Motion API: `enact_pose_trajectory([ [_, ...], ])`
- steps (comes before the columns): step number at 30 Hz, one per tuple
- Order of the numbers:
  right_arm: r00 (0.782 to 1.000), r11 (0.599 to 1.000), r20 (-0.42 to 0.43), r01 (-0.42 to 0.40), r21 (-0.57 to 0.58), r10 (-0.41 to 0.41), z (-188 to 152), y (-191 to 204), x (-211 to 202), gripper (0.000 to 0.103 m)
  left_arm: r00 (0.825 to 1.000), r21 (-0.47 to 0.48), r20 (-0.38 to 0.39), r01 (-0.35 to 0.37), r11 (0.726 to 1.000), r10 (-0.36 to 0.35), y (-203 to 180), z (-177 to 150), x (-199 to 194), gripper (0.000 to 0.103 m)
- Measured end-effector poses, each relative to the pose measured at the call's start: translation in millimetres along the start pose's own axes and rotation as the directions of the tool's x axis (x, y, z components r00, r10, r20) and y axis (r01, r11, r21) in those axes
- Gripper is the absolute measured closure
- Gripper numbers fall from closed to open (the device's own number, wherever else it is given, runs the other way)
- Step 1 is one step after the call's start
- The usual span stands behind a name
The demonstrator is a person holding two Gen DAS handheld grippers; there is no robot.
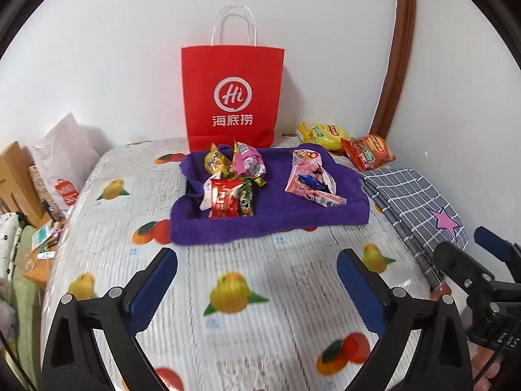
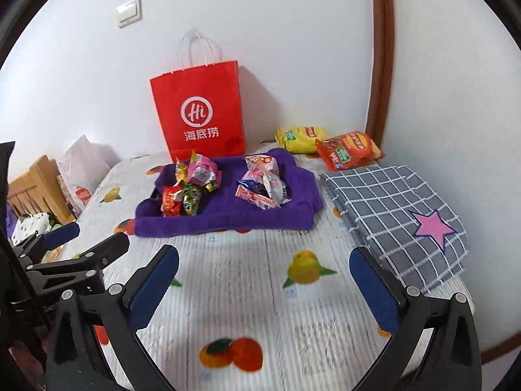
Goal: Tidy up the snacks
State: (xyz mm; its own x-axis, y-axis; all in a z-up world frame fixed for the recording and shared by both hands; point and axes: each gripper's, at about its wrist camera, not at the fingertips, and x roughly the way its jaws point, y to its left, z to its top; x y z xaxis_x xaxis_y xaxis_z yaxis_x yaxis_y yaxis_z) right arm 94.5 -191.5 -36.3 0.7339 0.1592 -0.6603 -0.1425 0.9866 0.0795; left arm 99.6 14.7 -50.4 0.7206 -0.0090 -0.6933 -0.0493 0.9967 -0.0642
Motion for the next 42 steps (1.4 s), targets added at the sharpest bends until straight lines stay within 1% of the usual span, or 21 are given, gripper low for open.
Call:
enact_pose_trajectory([
  [4, 1.0, 1.0, 0.001, 0.001, 0.012, -0.002, -12.9, 3.3, -22.5, 0.0, 0.998, 0.01, 0.038, -0.053, 0.999, 0.052, -2.5, -17.5, -28.6, 0.004],
  [5, 1.0, 1.0, 0.0, 0.002, 0.013, -0.002, -15.6, 4.1, -26.3, 0.0, 0.998, 0.009, 0.043, -0.056, 0.998, 0.056, -2.2, -20.8, -34.1, 0.004],
  [10, 1.0, 1.0, -0.001, 0.006, 0.03, -0.006, -24.9, 4.1, -40.5, 0.0, 0.997, -0.007, 0.068, -0.044, 0.999, 0.044, -1.9, -30.3, -59.3, 0.004],
  [13, 1.0, 0.999, -0.001, 0.023, 0.041, -0.023, -27.5, 1.2, -44.8, 0.0, 0.996, -0.01, 0.079, -0.042, 0.999, 0.043, -2.4, -33.0, -69.0, 0.004],
  [18, 0.999, 0.998, 0.006, 0.034, 0.062, -0.035, -30.6, -2.4, -50.0, 0.0, 0.996, -0.01, 0.085, -0.041, 0.999, 0.041, -4.2, -35.7, -75.1, 0.004],
  [31, 0.999, 0.998, 0.019, 0.044, 0.042, -0.045, -33.8, 3.7, -58.4, 0.0, 0.994, -0.02, 0.093, -0.054, 0.998, 0.055, -2.7, -38.2, -82.9, 0.004],
  [42, 0.999, 0.997, 0.025, 0.047, 0.054, -0.048, -34.6, 1.2, -61.7, 0.0, 0.995, -0.017, 0.084, -0.053, 0.998, 0.054, -3.2, -39.1, -80.4, 0.004],
])
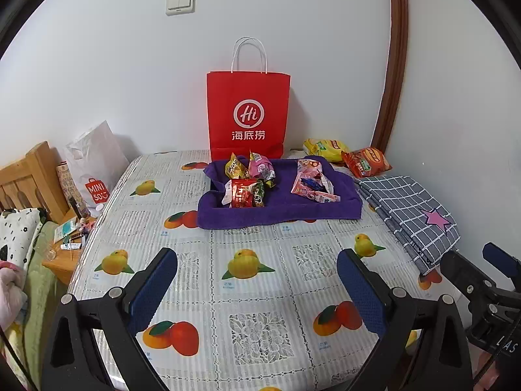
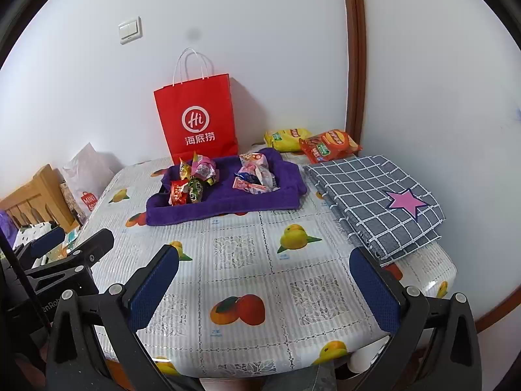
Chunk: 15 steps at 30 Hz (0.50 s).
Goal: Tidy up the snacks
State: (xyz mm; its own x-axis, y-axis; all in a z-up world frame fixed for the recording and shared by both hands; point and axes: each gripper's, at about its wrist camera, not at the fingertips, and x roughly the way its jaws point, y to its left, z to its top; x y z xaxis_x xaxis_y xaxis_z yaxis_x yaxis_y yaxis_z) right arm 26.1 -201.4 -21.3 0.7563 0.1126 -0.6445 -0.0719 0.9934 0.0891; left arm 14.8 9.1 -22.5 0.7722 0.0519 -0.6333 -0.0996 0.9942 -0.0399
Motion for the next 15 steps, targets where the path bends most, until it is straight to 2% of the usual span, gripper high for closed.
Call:
enact_pose_trajectory([
  [15, 1.0, 1.0, 0.001, -0.001, 0.016, 0.001, -0.6, -4.4, -0.7, 0.0, 1.0, -0.005, -0.001, 0.003, 1.0, -0.003, -1.2, -0.8, -0.2, 0.004],
])
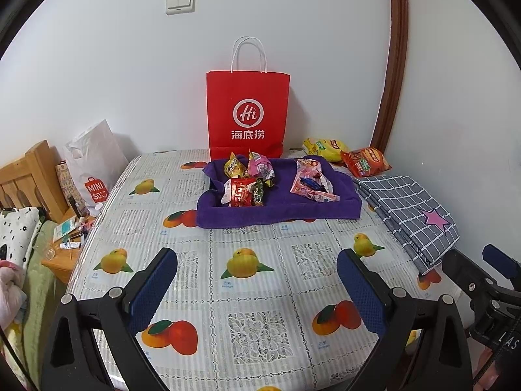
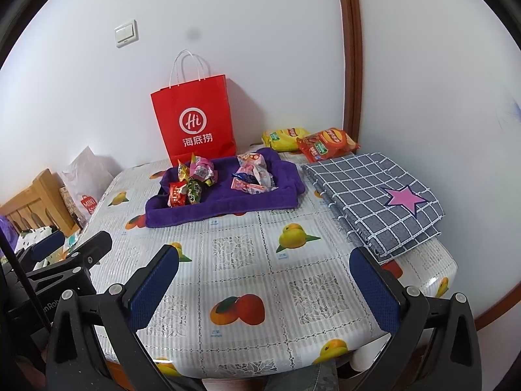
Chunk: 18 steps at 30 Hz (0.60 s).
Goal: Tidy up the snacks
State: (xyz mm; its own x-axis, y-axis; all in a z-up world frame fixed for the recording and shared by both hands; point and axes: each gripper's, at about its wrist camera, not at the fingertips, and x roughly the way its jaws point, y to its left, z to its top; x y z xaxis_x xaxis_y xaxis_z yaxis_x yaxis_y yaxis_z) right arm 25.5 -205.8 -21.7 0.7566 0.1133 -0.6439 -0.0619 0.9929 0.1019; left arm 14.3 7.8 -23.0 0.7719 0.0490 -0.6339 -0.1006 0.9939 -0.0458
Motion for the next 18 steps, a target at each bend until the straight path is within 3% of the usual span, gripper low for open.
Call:
enact_pose_trajectory([
  [18, 1.0, 1.0, 0.009, -0.007, 0.0, 0.007, -0.4, 4.4, -2.9, 0.0, 1.0, -0.003, 0.002, 0.001, 1.0, -0.001, 2.3, 1.3, -0.5, 0.004],
])
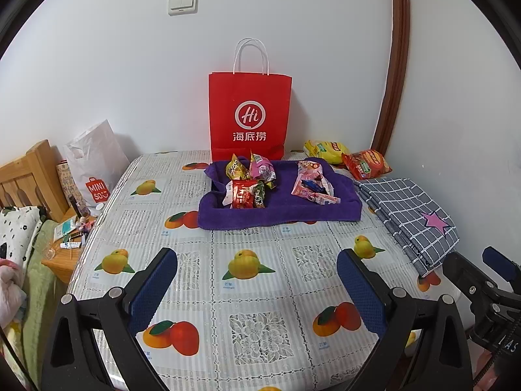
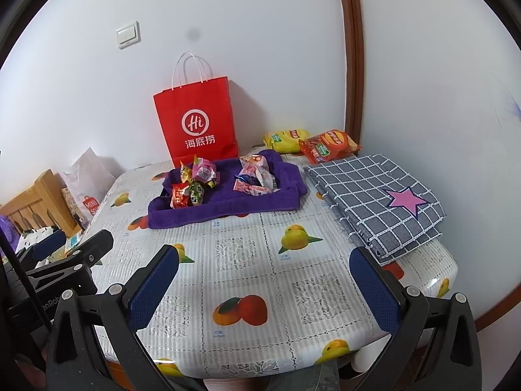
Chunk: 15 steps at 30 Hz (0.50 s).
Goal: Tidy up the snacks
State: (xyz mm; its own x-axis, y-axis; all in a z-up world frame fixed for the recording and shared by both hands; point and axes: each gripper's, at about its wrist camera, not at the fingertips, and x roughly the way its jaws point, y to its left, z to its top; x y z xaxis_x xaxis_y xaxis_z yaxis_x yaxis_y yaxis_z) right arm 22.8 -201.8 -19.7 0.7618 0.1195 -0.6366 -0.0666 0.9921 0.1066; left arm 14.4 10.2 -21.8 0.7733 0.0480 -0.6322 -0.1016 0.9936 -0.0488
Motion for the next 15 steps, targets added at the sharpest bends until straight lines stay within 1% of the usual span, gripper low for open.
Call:
enact_pose_trajectory([
  [15, 1.0, 1.0, 0.004, 0.002, 0.0, -0.002, 1.3, 0.0, -0.7, 0.0, 1.0, -0.001, 0.0, 0.002, 1.0, -0.002, 0.5, 0.3, 0.1, 0.004],
])
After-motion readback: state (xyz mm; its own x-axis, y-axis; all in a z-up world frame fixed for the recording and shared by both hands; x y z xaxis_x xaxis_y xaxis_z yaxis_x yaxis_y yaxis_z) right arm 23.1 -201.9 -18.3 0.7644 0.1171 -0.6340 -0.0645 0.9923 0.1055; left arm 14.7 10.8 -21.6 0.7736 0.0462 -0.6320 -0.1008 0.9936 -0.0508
